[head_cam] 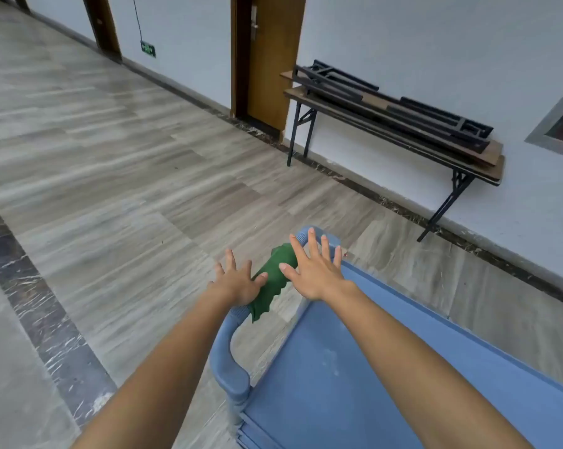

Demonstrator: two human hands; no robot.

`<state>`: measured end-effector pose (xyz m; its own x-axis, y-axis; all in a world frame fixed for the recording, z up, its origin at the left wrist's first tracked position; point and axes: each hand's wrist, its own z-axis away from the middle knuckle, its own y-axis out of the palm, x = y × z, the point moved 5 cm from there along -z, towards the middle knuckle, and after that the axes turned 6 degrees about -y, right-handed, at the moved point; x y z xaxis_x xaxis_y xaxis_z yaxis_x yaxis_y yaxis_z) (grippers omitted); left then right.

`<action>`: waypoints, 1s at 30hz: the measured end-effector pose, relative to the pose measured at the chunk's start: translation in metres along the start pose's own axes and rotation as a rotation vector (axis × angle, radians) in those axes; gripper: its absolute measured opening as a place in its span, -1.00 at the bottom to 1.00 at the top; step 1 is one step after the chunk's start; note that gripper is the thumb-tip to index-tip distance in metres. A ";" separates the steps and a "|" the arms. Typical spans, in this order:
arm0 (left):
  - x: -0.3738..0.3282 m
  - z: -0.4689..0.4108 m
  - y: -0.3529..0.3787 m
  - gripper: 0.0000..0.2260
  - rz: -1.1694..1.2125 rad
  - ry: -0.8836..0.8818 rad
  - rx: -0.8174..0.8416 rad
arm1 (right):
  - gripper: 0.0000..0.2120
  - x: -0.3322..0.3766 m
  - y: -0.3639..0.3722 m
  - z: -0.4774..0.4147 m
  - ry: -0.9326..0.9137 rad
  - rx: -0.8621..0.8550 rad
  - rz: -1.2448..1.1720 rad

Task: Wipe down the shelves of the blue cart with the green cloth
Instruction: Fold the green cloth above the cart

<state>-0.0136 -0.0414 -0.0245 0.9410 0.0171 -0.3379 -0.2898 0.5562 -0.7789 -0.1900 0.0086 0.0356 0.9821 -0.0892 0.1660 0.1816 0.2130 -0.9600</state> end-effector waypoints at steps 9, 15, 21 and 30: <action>0.002 -0.038 0.027 -0.28 0.388 -0.094 0.374 | -0.32 0.003 0.027 -0.090 -0.099 0.225 0.190; 0.008 -0.046 0.036 -0.23 0.623 -0.207 0.403 | -0.26 0.008 0.030 -0.132 -0.121 0.363 0.262; 0.021 -0.049 0.012 -0.32 0.655 -0.266 0.188 | -0.41 0.009 0.034 -0.146 -0.117 0.339 0.155; 0.009 -0.048 -0.045 -0.78 0.716 -0.136 0.058 | -0.53 -0.012 -0.011 -0.133 -0.057 0.100 -0.503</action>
<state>-0.0004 -0.1060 -0.0182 0.5387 0.4940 -0.6825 -0.8361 0.4128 -0.3612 -0.2106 -0.1225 0.0141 0.7729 -0.1518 0.6161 0.6331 0.2494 -0.7328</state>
